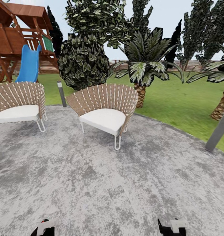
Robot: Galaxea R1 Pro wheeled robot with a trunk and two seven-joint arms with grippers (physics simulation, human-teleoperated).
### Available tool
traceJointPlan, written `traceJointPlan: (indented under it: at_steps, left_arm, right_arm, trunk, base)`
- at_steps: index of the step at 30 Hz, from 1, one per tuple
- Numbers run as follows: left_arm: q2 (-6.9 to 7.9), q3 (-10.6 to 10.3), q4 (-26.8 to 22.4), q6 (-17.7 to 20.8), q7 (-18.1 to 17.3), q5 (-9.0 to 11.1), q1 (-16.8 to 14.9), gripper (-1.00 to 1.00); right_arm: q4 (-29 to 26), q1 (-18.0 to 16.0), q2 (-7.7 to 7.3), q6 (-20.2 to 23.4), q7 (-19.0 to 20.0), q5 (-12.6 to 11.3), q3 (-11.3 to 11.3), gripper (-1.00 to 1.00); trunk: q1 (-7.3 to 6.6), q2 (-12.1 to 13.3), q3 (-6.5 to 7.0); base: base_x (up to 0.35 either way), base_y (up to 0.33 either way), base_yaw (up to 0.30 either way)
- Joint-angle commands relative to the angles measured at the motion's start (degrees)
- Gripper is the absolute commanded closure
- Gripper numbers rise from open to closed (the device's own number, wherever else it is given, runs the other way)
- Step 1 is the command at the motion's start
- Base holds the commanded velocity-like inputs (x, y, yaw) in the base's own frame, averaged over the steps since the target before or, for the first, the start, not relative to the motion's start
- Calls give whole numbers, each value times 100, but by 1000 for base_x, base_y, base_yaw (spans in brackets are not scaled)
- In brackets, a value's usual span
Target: Pick up the pesticide atomizer in the garden and spray insectifuge to fully cover both potted plants in the garden.
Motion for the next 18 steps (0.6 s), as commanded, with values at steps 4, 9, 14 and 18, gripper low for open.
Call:
traceJointPlan:
  at_steps: [4,9,14,18]
  left_arm:
    - [-3,11,7,-20,5,-14,-6,100]
    - [-3,11,7,-21,5,-14,-6,100]
    - [-11,11,7,-22,5,-14,-6,100]
    - [-12,11,7,-22,5,-14,-6,100]
  right_arm:
    - [3,-2,3,-16,-14,51,-36,-100]
    - [3,-2,1,-16,-14,51,-38,-100]
    - [3,-2,1,-16,-14,51,-38,-100]
    - [3,-2,1,-16,-14,51,-35,-100]
  trunk:
    - [1,-2,-5]
    - [1,-2,-5]
    - [1,-2,-5]
    - [1,-2,-5]
  base:
    - [302,0,279]
    - [334,0,279]
    - [339,0,279]
    - [339,-9,279]
